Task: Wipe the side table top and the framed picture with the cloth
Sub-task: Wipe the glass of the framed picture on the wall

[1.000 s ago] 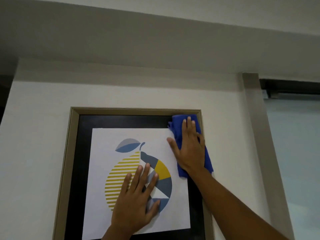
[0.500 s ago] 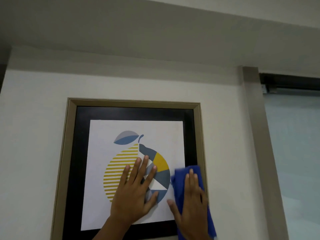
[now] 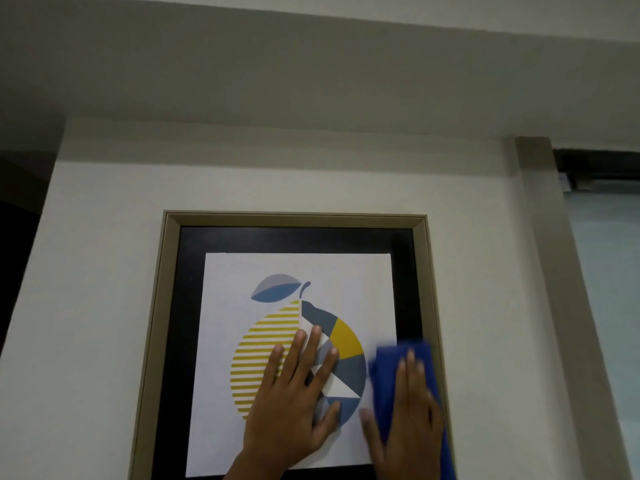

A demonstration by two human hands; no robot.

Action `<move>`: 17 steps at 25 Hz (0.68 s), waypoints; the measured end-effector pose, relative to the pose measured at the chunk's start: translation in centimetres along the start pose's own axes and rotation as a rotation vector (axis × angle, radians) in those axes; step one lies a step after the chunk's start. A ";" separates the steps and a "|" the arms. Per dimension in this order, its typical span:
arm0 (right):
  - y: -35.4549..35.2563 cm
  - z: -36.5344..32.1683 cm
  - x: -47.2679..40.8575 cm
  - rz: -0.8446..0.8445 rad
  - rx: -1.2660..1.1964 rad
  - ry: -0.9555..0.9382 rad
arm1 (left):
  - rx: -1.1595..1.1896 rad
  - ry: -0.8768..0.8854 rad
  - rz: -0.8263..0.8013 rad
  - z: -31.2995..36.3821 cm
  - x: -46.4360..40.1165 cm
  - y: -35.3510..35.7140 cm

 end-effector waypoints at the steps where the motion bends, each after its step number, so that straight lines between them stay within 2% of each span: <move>1: -0.1 0.9 2.2 -0.030 0.001 -0.005 | 0.001 0.001 -0.010 0.1 0.0 -0.2; 4: -0.6 0.8 0.4 -0.069 0.026 -0.026 | -0.008 -0.007 -0.022 0.2 -0.3 -0.3; 9: -2.0 -6.5 -14.7 -0.023 -0.106 -0.022 | -0.019 0.006 -0.042 0.0 0.0 0.1; 11: -1.7 -7.3 -16.3 0.015 -0.098 -0.030 | -0.001 -0.001 -0.011 0.1 0.3 0.1; 13: -1.1 -5.4 -13.5 0.047 -0.120 -0.049 | -0.014 0.004 -0.006 0.2 0.3 0.0; 17: 0.3 1.4 0.9 -0.036 -0.023 -0.032 | -0.032 0.011 0.002 0.2 0.0 -0.1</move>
Point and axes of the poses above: each hand's wrist, its own x-axis away from the middle knuckle, its own y-axis out of the palm, z = x × y, the point moved 5 cm from there along -x, towards the middle knuckle, and after that the axes turned 14 degrees about y, right-handed, at the moved point
